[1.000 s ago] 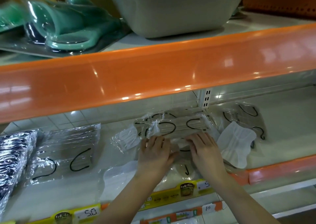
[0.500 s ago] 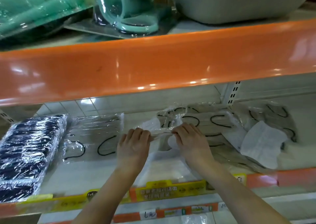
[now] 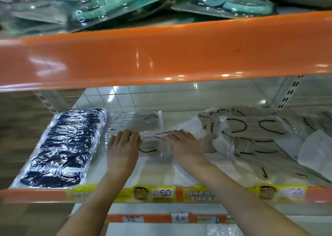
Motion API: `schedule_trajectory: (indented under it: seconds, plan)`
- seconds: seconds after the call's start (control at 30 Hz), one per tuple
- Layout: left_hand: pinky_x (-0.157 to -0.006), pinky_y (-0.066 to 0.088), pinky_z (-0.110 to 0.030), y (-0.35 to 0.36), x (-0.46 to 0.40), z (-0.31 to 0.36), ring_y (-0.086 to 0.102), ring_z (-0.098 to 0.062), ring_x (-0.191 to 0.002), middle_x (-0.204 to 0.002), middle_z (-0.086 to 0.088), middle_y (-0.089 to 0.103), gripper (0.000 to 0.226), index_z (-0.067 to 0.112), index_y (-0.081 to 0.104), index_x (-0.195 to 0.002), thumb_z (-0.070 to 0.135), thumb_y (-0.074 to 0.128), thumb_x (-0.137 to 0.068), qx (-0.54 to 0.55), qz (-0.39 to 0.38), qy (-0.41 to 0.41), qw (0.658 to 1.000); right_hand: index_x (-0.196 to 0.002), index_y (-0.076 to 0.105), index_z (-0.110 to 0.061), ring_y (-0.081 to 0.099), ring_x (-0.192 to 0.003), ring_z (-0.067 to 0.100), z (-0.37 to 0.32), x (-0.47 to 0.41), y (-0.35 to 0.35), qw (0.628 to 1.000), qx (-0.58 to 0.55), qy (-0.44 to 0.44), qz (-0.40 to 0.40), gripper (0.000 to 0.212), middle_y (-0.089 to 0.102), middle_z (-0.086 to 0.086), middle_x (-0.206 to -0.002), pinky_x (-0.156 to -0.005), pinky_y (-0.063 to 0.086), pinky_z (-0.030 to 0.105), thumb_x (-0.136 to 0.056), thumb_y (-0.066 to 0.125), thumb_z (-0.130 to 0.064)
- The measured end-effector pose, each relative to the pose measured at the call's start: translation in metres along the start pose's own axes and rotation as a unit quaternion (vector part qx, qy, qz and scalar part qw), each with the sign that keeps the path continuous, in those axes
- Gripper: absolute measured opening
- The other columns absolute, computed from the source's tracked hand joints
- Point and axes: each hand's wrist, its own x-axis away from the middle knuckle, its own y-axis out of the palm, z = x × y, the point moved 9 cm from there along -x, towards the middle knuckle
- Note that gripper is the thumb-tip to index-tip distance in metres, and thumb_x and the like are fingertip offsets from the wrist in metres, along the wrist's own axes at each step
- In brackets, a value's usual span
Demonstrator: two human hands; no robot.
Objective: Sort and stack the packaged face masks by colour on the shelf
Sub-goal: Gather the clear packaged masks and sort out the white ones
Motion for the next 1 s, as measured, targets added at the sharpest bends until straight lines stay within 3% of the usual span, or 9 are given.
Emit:
schedule_trajectory:
  seconds: [0.07, 0.13, 0.33, 0.53, 0.7, 0.83, 1.0]
  plan:
    - [-0.058, 0.040, -0.039, -0.002, 0.003, -0.011, 0.054, -0.031, -0.068, -0.075, -0.007, 0.058, 0.007, 0.010, 0.060, -0.074, 0.012, 0.061, -0.081, -0.001, 0.010, -0.001, 1.000, -0.101, 0.070, -0.020, 0.065, -0.077, 0.021, -0.010, -0.001, 0.014, 1.000, -0.016, -0.004, -0.020, 0.066, 0.068, -0.003, -0.091, -0.064, 0.051, 0.027, -0.042, 0.085, 0.005]
    - [-0.059, 0.040, -0.040, -0.001, 0.007, -0.023, 0.052, -0.031, -0.069, -0.075, -0.008, 0.057, 0.007, 0.009, 0.060, -0.074, 0.009, 0.061, -0.081, 0.005, 0.010, -0.002, 1.000, -0.104, 0.069, -0.020, 0.064, -0.079, 0.020, -0.022, -0.002, 0.025, 0.999, -0.025, -0.011, -0.026, 0.062, 0.068, -0.004, -0.095, -0.067, 0.050, 0.026, -0.049, 0.084, 0.004]
    - [-0.055, 0.037, -0.037, 0.014, 0.023, -0.049, 0.051, -0.030, -0.069, -0.076, -0.007, 0.056, 0.008, 0.009, 0.059, -0.074, 0.004, 0.065, -0.074, -0.012, -0.022, -0.009, 1.000, -0.093, 0.072, -0.017, 0.063, -0.081, 0.022, -0.045, -0.001, 0.050, 0.999, -0.031, -0.019, -0.034, 0.043, 0.067, -0.001, -0.096, -0.065, 0.049, 0.025, -0.055, 0.081, 0.001]
    - [-0.059, 0.039, -0.035, 0.031, 0.041, -0.053, 0.054, -0.031, -0.076, -0.084, -0.004, 0.057, 0.024, 0.014, 0.060, -0.081, 0.002, 0.063, -0.059, 0.010, -0.091, 0.018, 0.996, -0.088, 0.071, -0.019, 0.061, -0.079, 0.020, -0.052, 0.006, 0.067, 0.999, -0.016, -0.001, -0.046, 0.043, 0.064, -0.004, -0.087, -0.060, 0.049, 0.028, -0.051, 0.081, 0.001]
    - [-0.065, 0.044, -0.035, 0.034, 0.048, -0.037, 0.057, -0.028, -0.085, -0.091, -0.002, 0.062, 0.033, 0.019, 0.066, -0.092, 0.010, 0.069, -0.060, 0.031, -0.132, 0.032, 0.990, -0.087, 0.071, -0.021, 0.061, -0.078, 0.019, -0.053, 0.006, 0.076, 0.998, 0.003, 0.030, -0.048, 0.049, 0.062, -0.005, -0.086, -0.059, 0.047, 0.027, -0.044, 0.083, -0.002]
    - [-0.061, 0.048, -0.037, 0.042, 0.051, -0.029, 0.062, -0.026, -0.084, -0.096, 0.000, 0.063, 0.024, 0.018, 0.068, -0.091, 0.020, 0.053, -0.072, 0.037, -0.178, 0.018, 0.983, -0.084, 0.072, -0.020, 0.063, -0.081, 0.019, -0.056, 0.005, 0.079, 0.998, 0.017, 0.036, -0.041, 0.044, 0.065, -0.003, -0.092, -0.063, 0.049, 0.026, -0.044, 0.083, -0.007]
    - [-0.067, 0.052, -0.037, 0.050, 0.058, -0.028, 0.064, -0.026, -0.091, -0.103, -0.003, 0.064, 0.030, 0.019, 0.067, -0.094, 0.028, 0.043, -0.078, 0.060, -0.232, -0.018, 0.971, -0.087, 0.070, -0.019, 0.056, -0.096, 0.017, -0.057, 0.008, 0.083, 0.998, 0.044, 0.030, -0.024, 0.027, 0.064, -0.002, -0.104, -0.071, 0.050, 0.030, -0.062, 0.077, -0.015]
